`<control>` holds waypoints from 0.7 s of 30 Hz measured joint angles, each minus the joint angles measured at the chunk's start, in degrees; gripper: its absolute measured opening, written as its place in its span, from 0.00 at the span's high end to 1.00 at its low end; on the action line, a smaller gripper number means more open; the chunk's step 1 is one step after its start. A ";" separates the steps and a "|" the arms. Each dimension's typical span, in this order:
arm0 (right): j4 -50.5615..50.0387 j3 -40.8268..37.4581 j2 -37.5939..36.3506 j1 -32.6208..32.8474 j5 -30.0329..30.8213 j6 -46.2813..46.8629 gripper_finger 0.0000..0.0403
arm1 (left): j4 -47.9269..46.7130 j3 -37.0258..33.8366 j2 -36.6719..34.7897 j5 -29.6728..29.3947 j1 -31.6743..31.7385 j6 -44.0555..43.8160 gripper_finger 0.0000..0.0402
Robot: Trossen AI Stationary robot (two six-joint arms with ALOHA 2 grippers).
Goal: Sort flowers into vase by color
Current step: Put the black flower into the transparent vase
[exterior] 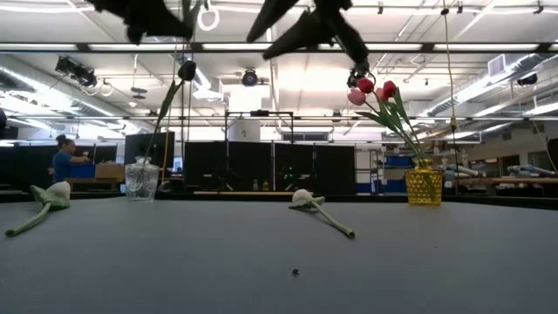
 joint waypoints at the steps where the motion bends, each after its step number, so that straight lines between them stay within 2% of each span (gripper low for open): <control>1: 0.03 0.00 -0.05 0.24 0.35 0.05 0.69 | -2.36 0.00 -1.51 -0.59 2.15 0.01 0.97; 5: -0.06 0.00 -0.07 -0.25 -0.10 0.17 0.69 | -7.17 0.00 -6.58 0.38 9.43 0.23 0.97; 10: 0.15 0.00 -0.07 -1.80 -2.45 -1.05 0.69 | -8.58 0.00 -11.02 0.81 17.59 1.66 0.97; 15: 1.29 0.00 -0.07 -2.51 -3.66 -2.55 0.69 | -9.86 0.02 -11.30 1.68 25.95 1.93 0.98; 21: 1.29 0.00 -0.07 -2.75 -4.96 -3.43 0.69 | -7.52 0.02 -9.38 7.58 36.50 5.67 0.98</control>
